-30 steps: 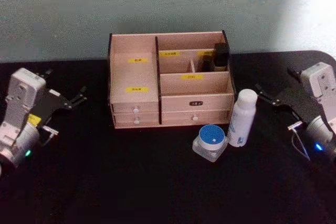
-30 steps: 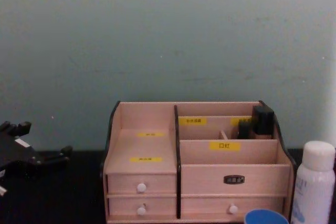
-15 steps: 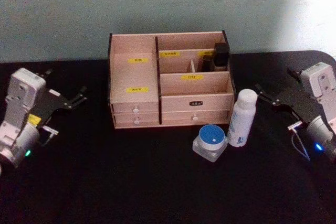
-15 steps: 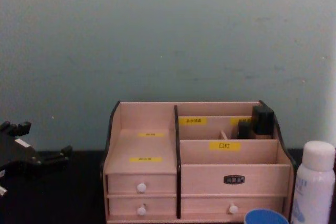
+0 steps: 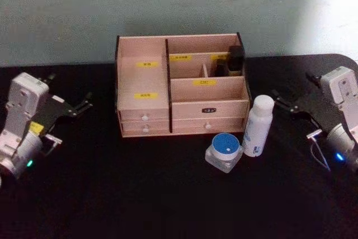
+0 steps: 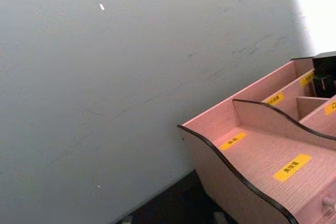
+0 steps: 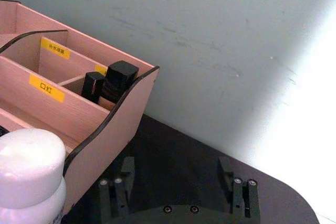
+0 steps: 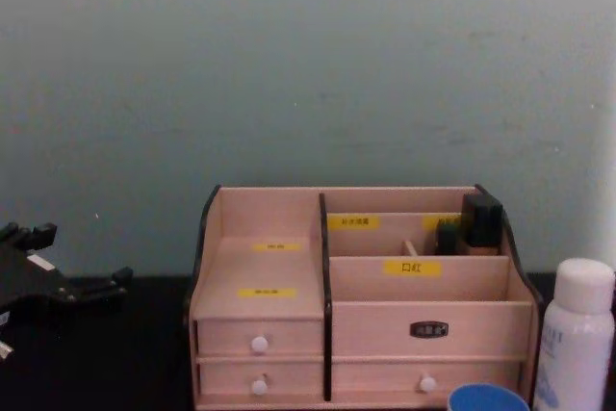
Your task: Pick up the facial cleanser and watermelon frost from the table and place them into the tiered storage box.
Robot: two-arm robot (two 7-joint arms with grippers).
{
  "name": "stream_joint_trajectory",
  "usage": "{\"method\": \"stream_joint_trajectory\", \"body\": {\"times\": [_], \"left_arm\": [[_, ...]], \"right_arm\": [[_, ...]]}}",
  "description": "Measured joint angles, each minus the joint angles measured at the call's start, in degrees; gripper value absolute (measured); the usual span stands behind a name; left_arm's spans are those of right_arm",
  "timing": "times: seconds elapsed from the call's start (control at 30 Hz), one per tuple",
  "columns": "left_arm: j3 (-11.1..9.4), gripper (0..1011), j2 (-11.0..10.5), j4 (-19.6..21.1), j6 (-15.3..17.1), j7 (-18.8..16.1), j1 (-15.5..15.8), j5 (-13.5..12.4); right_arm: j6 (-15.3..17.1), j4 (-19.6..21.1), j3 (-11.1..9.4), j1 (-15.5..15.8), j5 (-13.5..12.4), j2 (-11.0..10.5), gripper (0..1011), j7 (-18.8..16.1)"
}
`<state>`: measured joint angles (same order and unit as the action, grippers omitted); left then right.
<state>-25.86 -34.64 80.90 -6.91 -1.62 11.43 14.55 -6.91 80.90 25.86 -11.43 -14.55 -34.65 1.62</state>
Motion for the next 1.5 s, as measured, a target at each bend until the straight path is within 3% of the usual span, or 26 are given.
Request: {"method": "stream_joint_trajectory", "body": {"times": [0.73,1.03,1.5], "left_arm": [[0.00,1001,0.00,0.00,0.00,0.01,0.00,0.00],[0.00,1001,0.00,0.00,0.00,0.00,0.00,0.00],[0.00,1001,0.00,0.00,0.00,0.00,0.00,0.00]], "right_arm": [[-0.16,0.29,-0.58,0.63,-0.21,0.07,1003,-0.61],[0.58,3.31,-2.94,4.24,-1.57,-0.86,1003,-2.48],[4.57,11.66,-7.75,13.46,-4.46,-5.42,1002,-5.33]]}}
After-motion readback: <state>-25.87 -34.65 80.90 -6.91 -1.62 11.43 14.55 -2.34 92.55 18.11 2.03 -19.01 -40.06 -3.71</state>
